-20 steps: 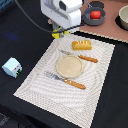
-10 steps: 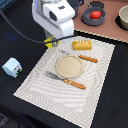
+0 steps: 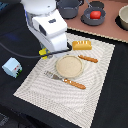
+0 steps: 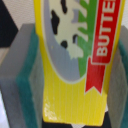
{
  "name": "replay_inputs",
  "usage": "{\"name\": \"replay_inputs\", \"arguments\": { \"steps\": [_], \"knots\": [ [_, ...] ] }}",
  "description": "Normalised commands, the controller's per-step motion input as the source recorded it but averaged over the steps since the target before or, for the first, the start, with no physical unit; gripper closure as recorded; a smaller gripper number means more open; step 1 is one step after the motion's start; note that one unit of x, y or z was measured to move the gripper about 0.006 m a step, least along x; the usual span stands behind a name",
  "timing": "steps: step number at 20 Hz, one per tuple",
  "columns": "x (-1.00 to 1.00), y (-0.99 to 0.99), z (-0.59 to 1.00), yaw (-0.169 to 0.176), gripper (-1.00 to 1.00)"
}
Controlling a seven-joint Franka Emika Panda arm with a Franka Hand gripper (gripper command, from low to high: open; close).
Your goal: Interact with the objects in diverse but meaningful ways.
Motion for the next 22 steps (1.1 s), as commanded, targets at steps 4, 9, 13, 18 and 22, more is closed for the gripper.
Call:
{"name": "replay_inputs", "arguments": {
  "steps": [4, 9, 13, 18, 22],
  "knots": [
    [0.69, -0.36, 0.03, -0.005, 1.0],
    [0.58, -0.32, 0.07, 0.0, 1.0],
    [0.53, -0.47, 0.05, 0.0, 1.0],
    [0.51, -0.63, 0.0, 0.0, 1.0],
    [0.52, -0.63, 0.0, 0.0, 1.0]
  ]
}}
